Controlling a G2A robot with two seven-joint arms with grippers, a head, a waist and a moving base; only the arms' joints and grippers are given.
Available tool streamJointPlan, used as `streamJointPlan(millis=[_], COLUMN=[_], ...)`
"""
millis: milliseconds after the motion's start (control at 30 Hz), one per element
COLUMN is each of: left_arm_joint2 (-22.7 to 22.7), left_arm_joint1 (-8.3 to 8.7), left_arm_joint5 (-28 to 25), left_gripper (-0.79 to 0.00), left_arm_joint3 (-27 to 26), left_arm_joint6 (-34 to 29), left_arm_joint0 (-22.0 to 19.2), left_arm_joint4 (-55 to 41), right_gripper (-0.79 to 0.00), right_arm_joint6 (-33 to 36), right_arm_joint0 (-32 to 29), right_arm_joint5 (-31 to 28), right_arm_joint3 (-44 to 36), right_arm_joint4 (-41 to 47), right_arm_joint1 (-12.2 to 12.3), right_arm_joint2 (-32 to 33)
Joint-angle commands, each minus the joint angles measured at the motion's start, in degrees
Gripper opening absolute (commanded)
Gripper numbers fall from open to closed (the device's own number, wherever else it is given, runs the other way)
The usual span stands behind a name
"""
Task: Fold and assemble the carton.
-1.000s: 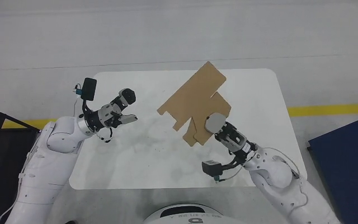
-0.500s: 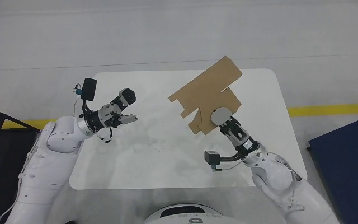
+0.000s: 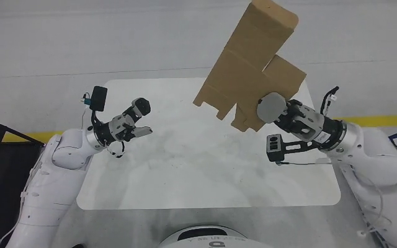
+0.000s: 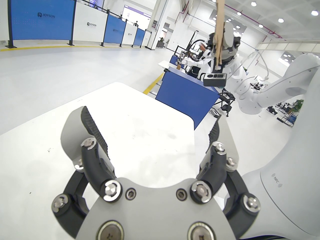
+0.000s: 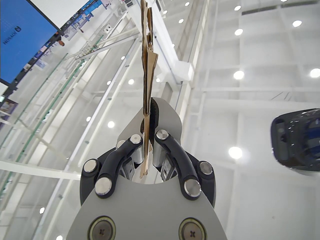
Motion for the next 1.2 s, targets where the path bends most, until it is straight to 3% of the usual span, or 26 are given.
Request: streamJointPlan(millis=[0,267,667,800,933,1000,1167], left_arm_joint2=[0.00,0.00,0.00,0.00,0.00,0.00,0.00], left_arm_joint1=[0.00,0.00,0.00,0.00,0.00,0.00,0.00], left_arm_joint5=[0.00,0.00,0.00,0.00,0.00,0.00,0.00], left_gripper=[0.000,0.000,0.000,0.000,0.000,0.000,0.000], left_arm_joint3=[0.00,0.00,0.00,0.00,0.00,0.00,0.00], left_arm_joint6=[0.00,0.00,0.00,0.00,0.00,0.00,0.00], left_arm_joint0=[0.00,0.00,0.00,0.00,0.00,0.00,0.00], left_arm_joint4=[0.00,0.00,0.00,0.00,0.00,0.00,0.00], right_gripper=[-0.785,-0.785,-0.785,-0.785,-0.785,-0.785,-0.785], right_arm_joint6=[-1.57,-2.53,-2.07,-5.78,-19.46,-26.93,-39.85], right_arm_joint0=[0.14,-0.54,-0.75,-0.28,6.63,10.79,19.41], right_arm_joint5=[-0.51,-3.67,-4.11,-0.97,3.46,1.85,-4.13], right_arm_joint3=[-0.70,-1.38,-1.48,4.25,12.41,16.23,23.47], right_arm_joint4=[0.00,0.00,0.00,20.36,51.82,64.80,84.05], right_arm_joint1=[0.48,2.67,2.74,2.21,0.94,-0.15,-3.47], right_arm_joint2=[1.39,2.71,2.56,-4.05,-15.43,-21.32,-32.86])
